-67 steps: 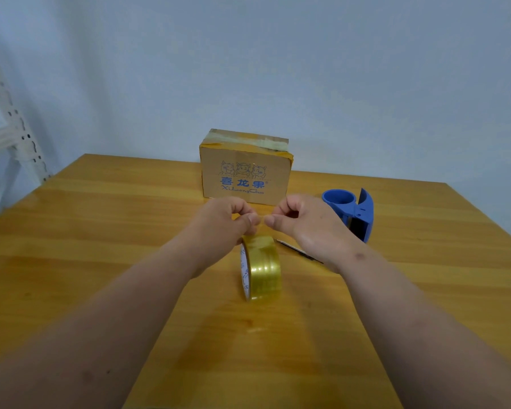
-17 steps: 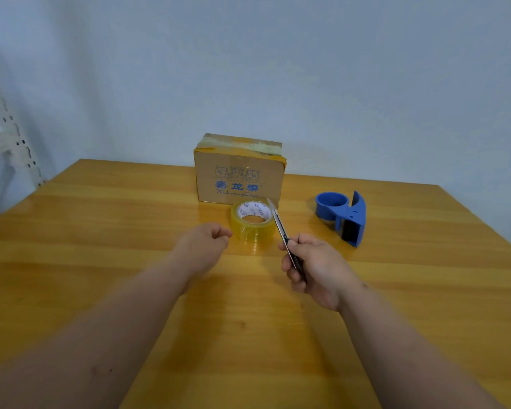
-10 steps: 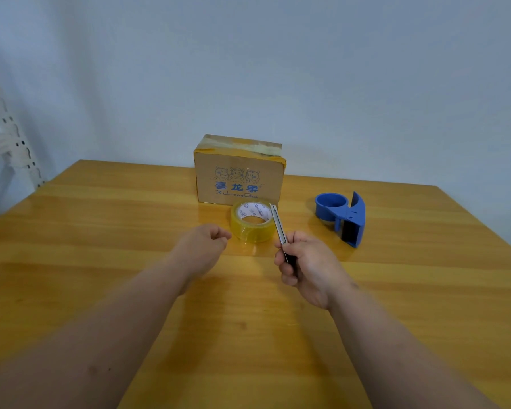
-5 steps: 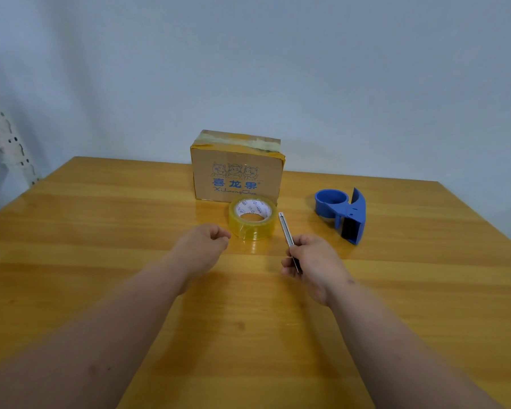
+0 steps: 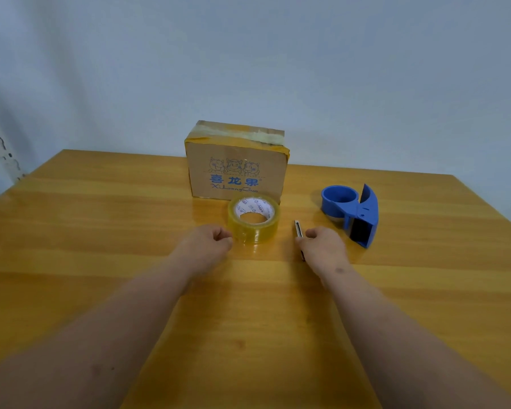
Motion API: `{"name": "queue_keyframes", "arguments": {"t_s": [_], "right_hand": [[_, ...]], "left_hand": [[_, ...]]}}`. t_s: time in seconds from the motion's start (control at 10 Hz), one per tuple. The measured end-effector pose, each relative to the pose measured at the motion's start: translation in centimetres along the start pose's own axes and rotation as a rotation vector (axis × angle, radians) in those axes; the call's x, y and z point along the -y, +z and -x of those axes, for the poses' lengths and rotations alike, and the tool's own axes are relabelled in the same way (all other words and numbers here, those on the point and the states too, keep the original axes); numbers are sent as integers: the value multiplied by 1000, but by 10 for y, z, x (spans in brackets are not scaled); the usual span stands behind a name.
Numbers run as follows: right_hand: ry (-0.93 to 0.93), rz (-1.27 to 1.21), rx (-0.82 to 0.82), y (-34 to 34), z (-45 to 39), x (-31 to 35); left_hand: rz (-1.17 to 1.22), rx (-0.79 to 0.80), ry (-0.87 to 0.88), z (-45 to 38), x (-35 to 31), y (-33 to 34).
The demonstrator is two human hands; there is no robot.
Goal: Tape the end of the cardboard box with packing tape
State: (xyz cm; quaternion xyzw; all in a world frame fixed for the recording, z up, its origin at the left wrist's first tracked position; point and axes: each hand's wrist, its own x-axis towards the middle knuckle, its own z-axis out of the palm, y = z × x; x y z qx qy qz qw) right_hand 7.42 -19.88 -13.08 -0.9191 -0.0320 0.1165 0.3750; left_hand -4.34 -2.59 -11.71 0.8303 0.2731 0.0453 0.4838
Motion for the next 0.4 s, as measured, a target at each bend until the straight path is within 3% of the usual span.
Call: {"name": "queue_keyframes", "arguments": {"t_s": [0.3, 0.4], "right_hand": [[-188, 444, 0, 8, -10, 2], [-189, 444, -46, 7, -11, 2]], "left_hand": [[-38, -43, -8, -18, -3, 3], [-60, -78, -17, -19, -3, 3]]}}
